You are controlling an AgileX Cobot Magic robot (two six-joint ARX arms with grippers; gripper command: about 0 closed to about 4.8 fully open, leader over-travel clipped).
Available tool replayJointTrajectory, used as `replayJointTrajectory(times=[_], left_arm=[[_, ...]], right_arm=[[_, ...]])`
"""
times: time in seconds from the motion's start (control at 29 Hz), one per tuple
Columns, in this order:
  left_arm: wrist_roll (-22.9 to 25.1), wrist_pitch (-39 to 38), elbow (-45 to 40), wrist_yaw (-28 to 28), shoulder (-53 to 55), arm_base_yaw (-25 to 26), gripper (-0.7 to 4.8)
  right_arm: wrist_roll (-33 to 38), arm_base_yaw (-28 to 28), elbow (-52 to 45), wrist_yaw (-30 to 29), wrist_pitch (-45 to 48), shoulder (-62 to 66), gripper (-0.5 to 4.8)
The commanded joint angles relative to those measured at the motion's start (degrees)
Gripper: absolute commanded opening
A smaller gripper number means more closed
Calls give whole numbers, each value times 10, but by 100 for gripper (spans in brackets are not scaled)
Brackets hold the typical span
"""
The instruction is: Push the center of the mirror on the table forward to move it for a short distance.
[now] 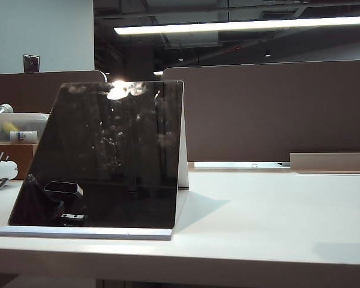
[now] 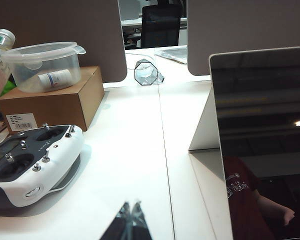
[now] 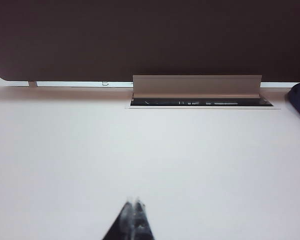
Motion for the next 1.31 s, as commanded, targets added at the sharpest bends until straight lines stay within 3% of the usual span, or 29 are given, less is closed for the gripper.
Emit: replayJointTrajectory(times=[0.03, 0.45, 0.59, 0.76, 0.93, 1.0, 1.31], left_arm=[[0, 8, 0, 2, 0, -1, -5], [-16, 9, 0, 4, 0, -1, -5], [-48, 8, 0, 4, 0, -1, -5], [-68, 11, 0, 4, 0, -1, -5], [-172, 18, 0, 4, 0, -1, -5], [-186, 18, 0, 7, 0, -1, -5], [-208, 19, 8, 150, 0, -2, -5]], right_arm=[[0, 0, -2, 1, 8, 0, -5], [0, 14, -2, 2, 8, 0, -5], [0, 83, -2, 3, 8, 0, -5], [0, 211, -2, 1, 9, 5, -5], [0, 310, -2, 1, 9, 32, -5], [0, 343, -2, 1, 9, 45, -5], [0, 449, -2, 1, 8, 112, -5]])
